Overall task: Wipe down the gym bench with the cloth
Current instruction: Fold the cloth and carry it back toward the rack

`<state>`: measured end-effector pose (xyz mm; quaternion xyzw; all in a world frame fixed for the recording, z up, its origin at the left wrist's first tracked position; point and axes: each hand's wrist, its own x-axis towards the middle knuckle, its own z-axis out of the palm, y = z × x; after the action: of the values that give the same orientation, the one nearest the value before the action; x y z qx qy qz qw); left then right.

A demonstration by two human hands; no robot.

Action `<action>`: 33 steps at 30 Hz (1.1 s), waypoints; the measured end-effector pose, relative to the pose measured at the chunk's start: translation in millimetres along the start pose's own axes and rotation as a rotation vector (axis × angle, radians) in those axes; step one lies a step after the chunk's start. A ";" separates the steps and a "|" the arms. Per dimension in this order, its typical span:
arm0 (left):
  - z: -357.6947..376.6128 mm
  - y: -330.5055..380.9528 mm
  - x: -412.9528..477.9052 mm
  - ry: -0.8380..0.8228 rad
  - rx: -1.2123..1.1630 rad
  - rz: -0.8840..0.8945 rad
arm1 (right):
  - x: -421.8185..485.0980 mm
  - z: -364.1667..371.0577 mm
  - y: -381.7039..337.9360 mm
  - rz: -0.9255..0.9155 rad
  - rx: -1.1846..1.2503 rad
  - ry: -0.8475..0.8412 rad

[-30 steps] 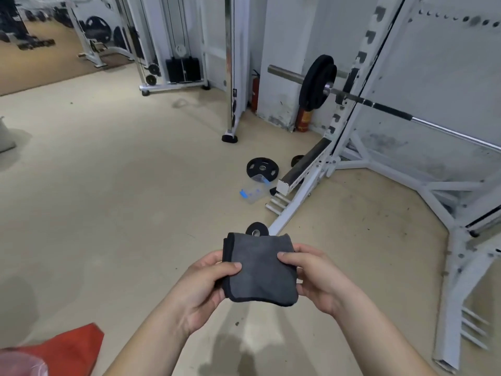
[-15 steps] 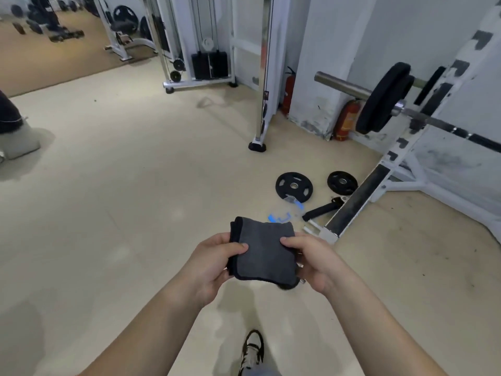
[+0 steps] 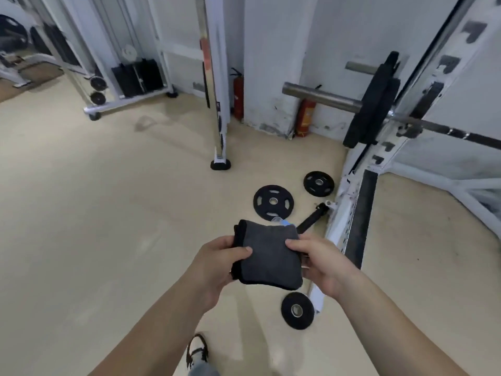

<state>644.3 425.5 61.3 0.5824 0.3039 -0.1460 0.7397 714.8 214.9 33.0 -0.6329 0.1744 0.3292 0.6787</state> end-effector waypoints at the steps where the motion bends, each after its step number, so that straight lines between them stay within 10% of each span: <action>1: -3.5 12.7 18.4 -0.035 0.034 -0.003 | 8.4 5.0 -6.1 -0.011 0.029 0.034; 21: 54.5 45.6 303.2 -0.231 0.443 -0.192 | 225.6 -39.0 31.7 0.159 0.420 0.403; 33: 53.1 -100.9 566.4 -0.200 0.622 -0.259 | 449.1 -82.0 158.1 0.150 0.452 0.550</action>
<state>1039.2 425.1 -360.3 0.7194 0.2423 -0.3804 0.5283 948.5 233.8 -389.5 -0.5170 0.4646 0.1486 0.7034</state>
